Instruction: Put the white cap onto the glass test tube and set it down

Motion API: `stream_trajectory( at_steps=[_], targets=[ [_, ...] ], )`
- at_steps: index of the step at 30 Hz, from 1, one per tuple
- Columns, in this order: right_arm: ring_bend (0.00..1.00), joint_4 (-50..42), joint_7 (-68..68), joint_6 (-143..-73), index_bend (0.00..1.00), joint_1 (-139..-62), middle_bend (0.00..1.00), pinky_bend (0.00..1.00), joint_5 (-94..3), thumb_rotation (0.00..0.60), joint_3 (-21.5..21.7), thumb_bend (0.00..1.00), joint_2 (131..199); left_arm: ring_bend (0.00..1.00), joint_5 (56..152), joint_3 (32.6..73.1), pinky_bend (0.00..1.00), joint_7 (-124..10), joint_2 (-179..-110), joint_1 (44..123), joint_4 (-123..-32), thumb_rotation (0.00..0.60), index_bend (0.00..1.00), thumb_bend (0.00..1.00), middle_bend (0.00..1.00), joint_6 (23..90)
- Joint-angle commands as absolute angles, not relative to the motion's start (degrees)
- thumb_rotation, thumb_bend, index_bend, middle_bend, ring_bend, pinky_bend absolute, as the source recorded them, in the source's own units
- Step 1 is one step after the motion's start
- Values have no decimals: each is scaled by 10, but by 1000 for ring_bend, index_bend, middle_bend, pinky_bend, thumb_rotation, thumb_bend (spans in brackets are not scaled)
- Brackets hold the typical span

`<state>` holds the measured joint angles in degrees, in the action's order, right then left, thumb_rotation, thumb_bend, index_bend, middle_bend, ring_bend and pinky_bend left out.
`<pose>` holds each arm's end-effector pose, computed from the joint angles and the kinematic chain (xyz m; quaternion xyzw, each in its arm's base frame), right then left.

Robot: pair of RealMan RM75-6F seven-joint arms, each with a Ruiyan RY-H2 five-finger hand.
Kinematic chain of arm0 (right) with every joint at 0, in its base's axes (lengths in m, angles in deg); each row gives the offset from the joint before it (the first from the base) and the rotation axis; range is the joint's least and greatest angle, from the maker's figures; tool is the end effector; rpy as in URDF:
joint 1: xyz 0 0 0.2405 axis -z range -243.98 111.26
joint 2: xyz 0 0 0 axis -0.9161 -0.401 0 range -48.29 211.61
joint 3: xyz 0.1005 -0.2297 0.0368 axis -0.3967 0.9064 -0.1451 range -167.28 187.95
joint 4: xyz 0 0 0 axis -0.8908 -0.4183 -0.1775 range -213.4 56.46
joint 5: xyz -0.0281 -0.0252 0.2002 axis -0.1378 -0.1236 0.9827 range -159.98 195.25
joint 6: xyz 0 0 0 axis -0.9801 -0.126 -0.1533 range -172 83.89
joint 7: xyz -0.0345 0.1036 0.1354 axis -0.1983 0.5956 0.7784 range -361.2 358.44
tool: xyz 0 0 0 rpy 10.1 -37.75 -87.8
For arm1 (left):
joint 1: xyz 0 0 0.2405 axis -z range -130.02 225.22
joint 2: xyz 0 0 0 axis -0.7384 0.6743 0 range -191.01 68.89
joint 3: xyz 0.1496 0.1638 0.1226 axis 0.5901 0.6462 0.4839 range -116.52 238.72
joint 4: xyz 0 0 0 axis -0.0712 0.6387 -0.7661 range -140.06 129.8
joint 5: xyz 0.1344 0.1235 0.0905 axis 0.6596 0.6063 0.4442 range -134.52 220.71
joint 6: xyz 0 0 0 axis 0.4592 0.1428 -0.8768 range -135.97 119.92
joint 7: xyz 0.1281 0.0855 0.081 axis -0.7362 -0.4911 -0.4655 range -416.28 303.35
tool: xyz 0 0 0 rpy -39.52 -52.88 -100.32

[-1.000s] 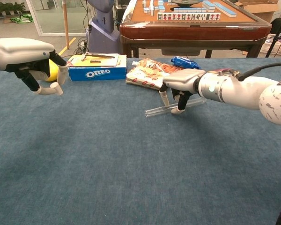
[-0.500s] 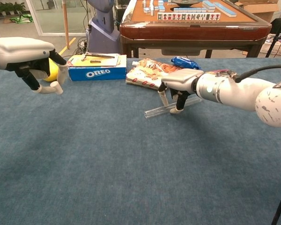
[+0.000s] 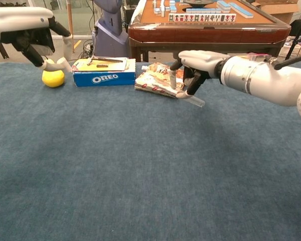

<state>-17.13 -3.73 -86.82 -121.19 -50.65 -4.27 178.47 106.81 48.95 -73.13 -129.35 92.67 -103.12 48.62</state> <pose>-0.0993 -0.4436 -0.0448 0.7523 -0.3750 0.3893 0.3766 -0.1159 0.3876 0.0905 -0.7359 -0.3199 -0.4003 0.4426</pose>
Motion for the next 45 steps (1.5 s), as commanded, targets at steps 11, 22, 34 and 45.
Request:
stream_trajectory(
  at_steps=[11,22,34,45],
  targets=[
    [1000,-51,80,-948,861,-1167,1000,1000,-547,600,-65,376,1739,1000,1128,452,1000,-690,-1277,929,-1104,600,586,314,1000,532],
    [1000,-39,133,-964,869,-1166,1000,1000,-555,600,-71,395,1766,1000,1153,447,1000,-738,-1301,950,-1121,600,590,312,1000,547],
    [1000,-30,149,-961,873,-1169,1000,1000,-553,600,-72,418,1781,1000,1184,462,1000,-770,-1324,964,-1107,600,594,305,1000,546],
    [1000,-22,150,-959,881,-1170,1000,1000,-551,600,-73,418,1783,1000,1190,466,1000,-778,-1329,968,-1107,600,596,305,1000,542]
  ],
)
